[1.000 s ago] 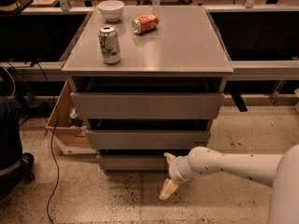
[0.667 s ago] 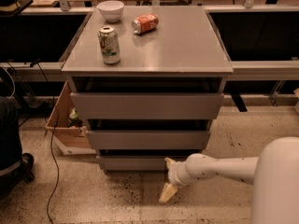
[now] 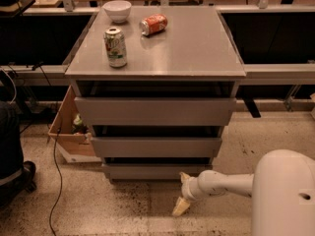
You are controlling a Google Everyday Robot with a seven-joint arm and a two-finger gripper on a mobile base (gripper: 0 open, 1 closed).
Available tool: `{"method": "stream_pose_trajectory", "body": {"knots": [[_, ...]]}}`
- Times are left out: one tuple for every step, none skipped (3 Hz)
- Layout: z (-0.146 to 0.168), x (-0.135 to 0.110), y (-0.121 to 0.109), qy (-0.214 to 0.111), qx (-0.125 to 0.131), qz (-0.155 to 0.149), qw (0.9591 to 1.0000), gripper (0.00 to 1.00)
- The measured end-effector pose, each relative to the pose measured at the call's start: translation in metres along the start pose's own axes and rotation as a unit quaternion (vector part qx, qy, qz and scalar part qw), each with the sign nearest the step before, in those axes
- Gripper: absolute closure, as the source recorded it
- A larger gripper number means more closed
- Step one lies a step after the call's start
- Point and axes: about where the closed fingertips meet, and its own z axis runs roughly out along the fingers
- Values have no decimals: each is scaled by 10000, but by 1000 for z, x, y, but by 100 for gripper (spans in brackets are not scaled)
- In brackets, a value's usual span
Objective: Open bottom drawer
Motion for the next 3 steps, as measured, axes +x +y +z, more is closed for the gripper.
{"method": "stream_pose_trajectory", "body": {"knots": [[29,19,-28,-175,304,-117,9993,0],[45,28,-52,-319,540,-174,9979,0],[64,22,-88,-497,740,-350,9954,0]]}}
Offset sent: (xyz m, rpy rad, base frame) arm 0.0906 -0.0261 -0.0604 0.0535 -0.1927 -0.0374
